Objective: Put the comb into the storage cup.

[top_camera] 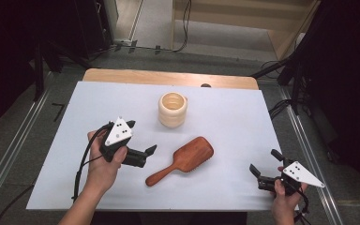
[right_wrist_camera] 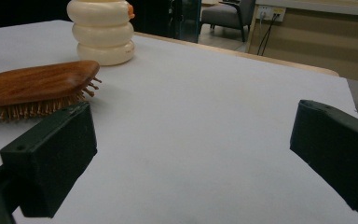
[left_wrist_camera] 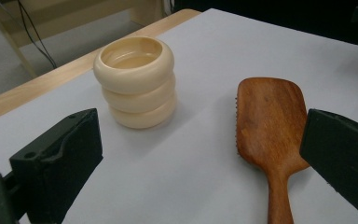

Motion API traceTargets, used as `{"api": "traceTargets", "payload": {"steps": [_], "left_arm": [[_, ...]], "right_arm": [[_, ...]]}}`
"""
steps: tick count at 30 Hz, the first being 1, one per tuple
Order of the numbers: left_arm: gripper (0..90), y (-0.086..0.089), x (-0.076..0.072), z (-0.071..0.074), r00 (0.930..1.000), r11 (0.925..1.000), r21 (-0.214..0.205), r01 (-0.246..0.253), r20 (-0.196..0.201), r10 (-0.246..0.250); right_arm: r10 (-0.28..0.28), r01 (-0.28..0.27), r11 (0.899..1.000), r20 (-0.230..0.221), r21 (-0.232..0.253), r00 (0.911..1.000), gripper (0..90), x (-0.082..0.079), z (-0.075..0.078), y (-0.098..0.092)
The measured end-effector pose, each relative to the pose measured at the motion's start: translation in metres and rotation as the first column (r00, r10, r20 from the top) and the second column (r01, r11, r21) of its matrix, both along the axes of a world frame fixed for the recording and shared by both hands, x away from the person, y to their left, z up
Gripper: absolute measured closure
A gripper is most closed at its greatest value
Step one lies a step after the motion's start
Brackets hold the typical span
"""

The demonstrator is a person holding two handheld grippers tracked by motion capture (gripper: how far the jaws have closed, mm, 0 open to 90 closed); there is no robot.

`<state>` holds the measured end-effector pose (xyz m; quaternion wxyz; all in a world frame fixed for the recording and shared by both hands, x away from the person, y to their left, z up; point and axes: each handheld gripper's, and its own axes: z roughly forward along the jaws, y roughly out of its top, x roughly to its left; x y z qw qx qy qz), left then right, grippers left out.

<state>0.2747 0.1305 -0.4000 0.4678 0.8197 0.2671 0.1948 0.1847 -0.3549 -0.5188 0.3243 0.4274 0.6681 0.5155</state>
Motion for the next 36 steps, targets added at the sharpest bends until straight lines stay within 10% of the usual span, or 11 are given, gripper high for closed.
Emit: {"api": "traceTargets", "payload": {"steps": [36], "left_arm": [[0.0,-0.044,-0.004,-0.036,0.9814,0.9812,0.125,0.147,-0.142,-0.129]], "right_arm": [[-0.007,0.007,1.000,-0.008,-0.015,0.9999,0.0,0.001,0.000,0.002]]}}
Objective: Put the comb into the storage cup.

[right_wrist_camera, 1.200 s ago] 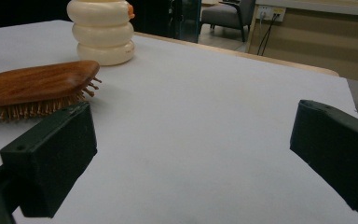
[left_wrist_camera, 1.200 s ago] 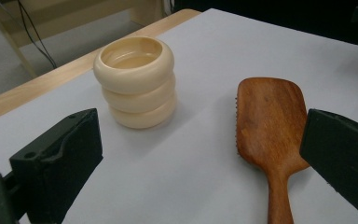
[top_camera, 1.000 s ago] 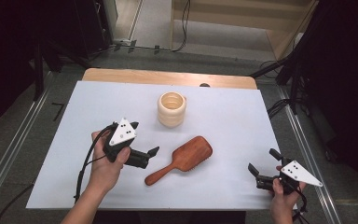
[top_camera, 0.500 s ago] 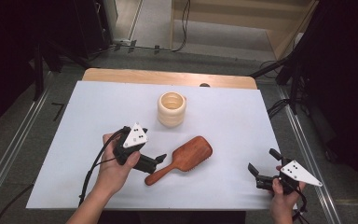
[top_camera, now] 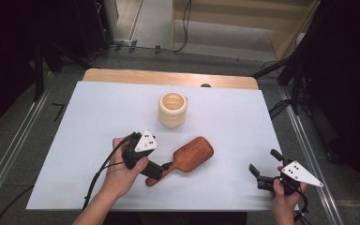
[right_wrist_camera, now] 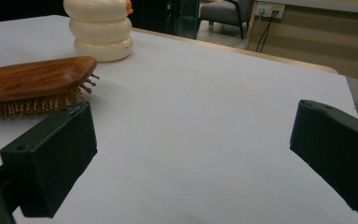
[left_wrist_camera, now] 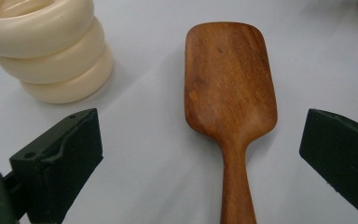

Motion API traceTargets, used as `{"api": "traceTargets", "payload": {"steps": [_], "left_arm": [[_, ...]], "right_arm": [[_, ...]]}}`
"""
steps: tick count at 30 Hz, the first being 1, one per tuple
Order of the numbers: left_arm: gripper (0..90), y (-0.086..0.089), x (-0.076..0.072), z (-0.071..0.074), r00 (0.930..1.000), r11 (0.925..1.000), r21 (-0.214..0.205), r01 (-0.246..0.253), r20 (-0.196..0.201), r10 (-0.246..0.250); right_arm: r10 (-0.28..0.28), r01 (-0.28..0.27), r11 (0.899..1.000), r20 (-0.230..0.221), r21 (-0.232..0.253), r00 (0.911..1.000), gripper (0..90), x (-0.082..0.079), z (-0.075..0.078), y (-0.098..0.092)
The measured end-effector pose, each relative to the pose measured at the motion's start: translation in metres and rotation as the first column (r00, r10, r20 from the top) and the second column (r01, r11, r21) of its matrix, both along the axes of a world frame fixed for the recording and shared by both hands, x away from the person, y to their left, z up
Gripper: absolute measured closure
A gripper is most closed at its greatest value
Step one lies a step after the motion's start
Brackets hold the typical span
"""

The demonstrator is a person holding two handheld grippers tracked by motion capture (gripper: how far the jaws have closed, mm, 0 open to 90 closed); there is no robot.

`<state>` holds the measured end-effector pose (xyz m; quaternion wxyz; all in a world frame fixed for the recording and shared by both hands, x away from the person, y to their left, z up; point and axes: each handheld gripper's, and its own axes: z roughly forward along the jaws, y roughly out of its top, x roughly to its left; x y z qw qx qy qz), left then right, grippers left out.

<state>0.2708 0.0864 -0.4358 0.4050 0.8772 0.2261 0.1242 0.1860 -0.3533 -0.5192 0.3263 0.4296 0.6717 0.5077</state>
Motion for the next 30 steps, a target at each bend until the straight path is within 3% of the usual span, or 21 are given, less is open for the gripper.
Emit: {"api": "traceTargets", "payload": {"steps": [7,18,20,22,26,29,30], "left_arm": [[0.0,-0.009,-0.001,-0.007,0.9995,0.9987,0.048,0.016,-0.028,-0.015],[6.4,-0.021,-0.001,-0.023,0.9975,0.9934,0.114,0.003,-0.070,0.005],[9.6,-0.023,0.000,-0.026,0.9964,0.9911,0.132,0.021,-0.084,-0.010],[14.2,-0.027,-0.001,-0.029,0.9962,0.9896,0.144,0.002,-0.087,0.011],[14.1,-0.030,0.000,-0.032,0.9921,0.9882,0.151,0.025,-0.126,-0.005],[16.3,-0.033,-0.001,-0.034,0.9920,0.9832,0.181,0.023,-0.126,0.000],[22.5,-0.034,-0.001,-0.037,0.9911,0.9808,0.193,0.029,-0.133,-0.003]], "right_arm": [[-0.003,0.003,1.000,-0.004,-0.003,1.0000,0.0,0.000,0.000,0.001],[-0.003,0.003,1.000,-0.005,-0.010,1.0000,0.0,0.001,0.000,0.001],[-0.003,0.003,1.000,-0.002,-0.012,1.0000,0.0,0.001,0.000,0.001],[-0.003,0.003,1.000,-0.002,-0.012,1.0000,0.0,0.001,0.000,0.001],[-0.003,0.003,1.000,-0.003,-0.012,1.0000,0.0,0.001,0.000,0.001],[-0.003,0.003,1.000,-0.002,-0.012,1.0000,0.0,0.001,0.000,0.001],[-0.003,0.003,1.000,-0.002,-0.012,1.0000,0.0,0.001,0.000,0.001]]}}
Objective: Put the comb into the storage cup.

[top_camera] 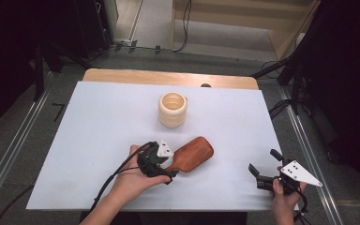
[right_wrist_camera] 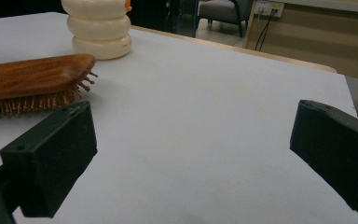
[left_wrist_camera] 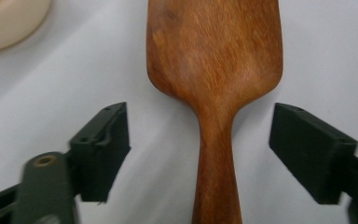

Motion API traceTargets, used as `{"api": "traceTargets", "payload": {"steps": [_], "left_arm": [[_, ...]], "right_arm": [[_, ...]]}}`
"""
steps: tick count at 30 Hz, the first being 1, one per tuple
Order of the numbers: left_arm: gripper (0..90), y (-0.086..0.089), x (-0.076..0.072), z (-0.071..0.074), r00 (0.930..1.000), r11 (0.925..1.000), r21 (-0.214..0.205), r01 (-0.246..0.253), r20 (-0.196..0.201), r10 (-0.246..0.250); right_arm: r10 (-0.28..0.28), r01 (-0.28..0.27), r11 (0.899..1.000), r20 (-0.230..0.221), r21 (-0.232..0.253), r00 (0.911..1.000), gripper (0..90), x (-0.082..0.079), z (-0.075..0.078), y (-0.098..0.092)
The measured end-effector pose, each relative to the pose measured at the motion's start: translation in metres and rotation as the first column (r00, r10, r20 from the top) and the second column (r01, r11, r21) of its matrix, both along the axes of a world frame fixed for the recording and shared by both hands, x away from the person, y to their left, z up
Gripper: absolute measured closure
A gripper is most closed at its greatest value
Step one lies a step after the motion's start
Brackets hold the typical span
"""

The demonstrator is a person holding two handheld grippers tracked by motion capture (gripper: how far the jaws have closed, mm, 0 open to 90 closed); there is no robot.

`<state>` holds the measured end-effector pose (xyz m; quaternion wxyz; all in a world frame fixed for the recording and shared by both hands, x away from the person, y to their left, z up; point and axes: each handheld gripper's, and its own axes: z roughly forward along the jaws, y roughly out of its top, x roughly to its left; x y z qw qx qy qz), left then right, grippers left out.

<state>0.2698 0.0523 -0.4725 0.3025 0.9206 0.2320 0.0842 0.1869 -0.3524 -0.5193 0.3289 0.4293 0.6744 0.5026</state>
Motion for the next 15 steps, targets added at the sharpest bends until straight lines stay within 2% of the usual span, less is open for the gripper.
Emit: {"api": "traceTargets", "payload": {"steps": [2,7,9,10,15], "left_arm": [[24.4,-0.001,0.000,-0.002,1.0000,1.0000,0.007,-0.006,-0.003,0.006],[35.9,-0.003,0.002,-0.006,0.9994,0.9995,0.032,-0.005,-0.033,0.006],[36.1,-0.004,0.002,-0.006,0.9993,0.9991,0.040,-0.013,-0.036,0.015],[41.7,-0.004,0.003,-0.007,0.9987,0.9988,0.049,-0.005,-0.050,0.007],[46.0,-0.007,0.004,-0.011,0.9981,0.9971,0.076,-0.008,-0.060,0.013]], "right_arm": [[0.000,0.000,1.000,0.000,0.000,1.0000,0.0,0.000,0.000,0.000],[-0.001,0.001,1.000,0.000,0.000,1.0000,0.0,0.000,0.000,0.000],[0.000,0.000,1.000,0.000,0.000,1.0000,0.0,0.000,0.000,0.000],[-0.001,0.001,1.000,0.000,0.000,1.0000,0.0,0.000,0.000,0.000],[0.000,0.000,1.000,-0.001,-0.002,1.0000,0.0,0.000,0.000,0.000]]}}
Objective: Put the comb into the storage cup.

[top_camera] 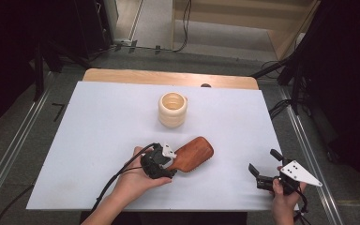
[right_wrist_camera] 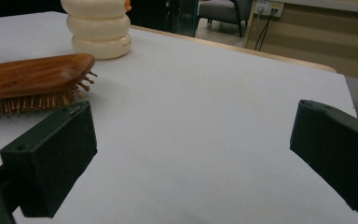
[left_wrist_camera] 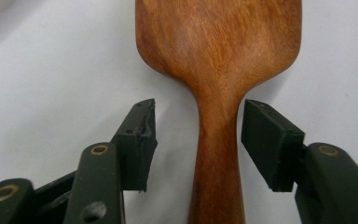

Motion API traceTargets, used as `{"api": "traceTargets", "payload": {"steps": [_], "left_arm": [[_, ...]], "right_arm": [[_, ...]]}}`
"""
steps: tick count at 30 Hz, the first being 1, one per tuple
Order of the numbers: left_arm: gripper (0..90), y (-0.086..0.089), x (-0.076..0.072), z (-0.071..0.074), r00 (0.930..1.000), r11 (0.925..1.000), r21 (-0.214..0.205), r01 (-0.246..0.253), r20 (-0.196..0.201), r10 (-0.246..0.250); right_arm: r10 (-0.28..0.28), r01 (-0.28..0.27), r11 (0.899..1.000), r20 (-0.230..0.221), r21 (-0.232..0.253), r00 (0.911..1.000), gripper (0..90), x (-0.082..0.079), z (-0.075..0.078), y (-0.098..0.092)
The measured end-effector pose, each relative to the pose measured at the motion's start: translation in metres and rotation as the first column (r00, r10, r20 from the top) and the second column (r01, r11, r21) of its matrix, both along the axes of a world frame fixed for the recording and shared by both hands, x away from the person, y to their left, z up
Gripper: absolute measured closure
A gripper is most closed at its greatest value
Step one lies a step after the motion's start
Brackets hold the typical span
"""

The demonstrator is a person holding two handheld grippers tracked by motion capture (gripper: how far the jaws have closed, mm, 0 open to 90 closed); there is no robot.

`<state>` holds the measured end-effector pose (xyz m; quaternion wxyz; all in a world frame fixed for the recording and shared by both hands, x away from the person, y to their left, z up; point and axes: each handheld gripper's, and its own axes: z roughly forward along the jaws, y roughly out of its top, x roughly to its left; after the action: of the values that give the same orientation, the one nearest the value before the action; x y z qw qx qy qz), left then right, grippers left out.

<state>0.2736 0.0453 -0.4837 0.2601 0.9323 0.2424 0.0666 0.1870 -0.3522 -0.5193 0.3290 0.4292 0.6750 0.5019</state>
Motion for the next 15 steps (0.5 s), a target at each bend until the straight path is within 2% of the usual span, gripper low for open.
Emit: {"api": "traceTargets", "payload": {"steps": [3,4,9,15], "left_arm": [[50.6,-0.0015,0.0005,-0.0017,1.0000,1.0000,0.008,-0.004,-0.006,0.004],[54.9,-0.0024,0.0013,-0.0025,0.9998,1.0000,0.007,0.002,-0.017,-0.002],[60.2,-0.0056,0.0011,-0.0037,0.9999,0.9998,0.021,0.007,-0.016,-0.007],[65.9,-0.0066,0.0015,-0.0040,0.9999,0.9998,0.020,0.006,-0.015,-0.005]], "right_arm": [[0.000,0.000,1.000,0.000,0.001,1.0000,0.0,0.0001,0.0000,0.0000],[0.001,-0.001,1.000,0.000,0.001,1.0000,0.0,0.0000,0.0000,0.0001],[-0.003,0.003,1.000,-0.001,0.015,1.0000,0.0,-0.0002,-0.0001,-0.0014],[-0.001,0.001,1.000,-0.004,0.009,1.0000,0.0,0.0000,-0.0001,-0.0004]]}}
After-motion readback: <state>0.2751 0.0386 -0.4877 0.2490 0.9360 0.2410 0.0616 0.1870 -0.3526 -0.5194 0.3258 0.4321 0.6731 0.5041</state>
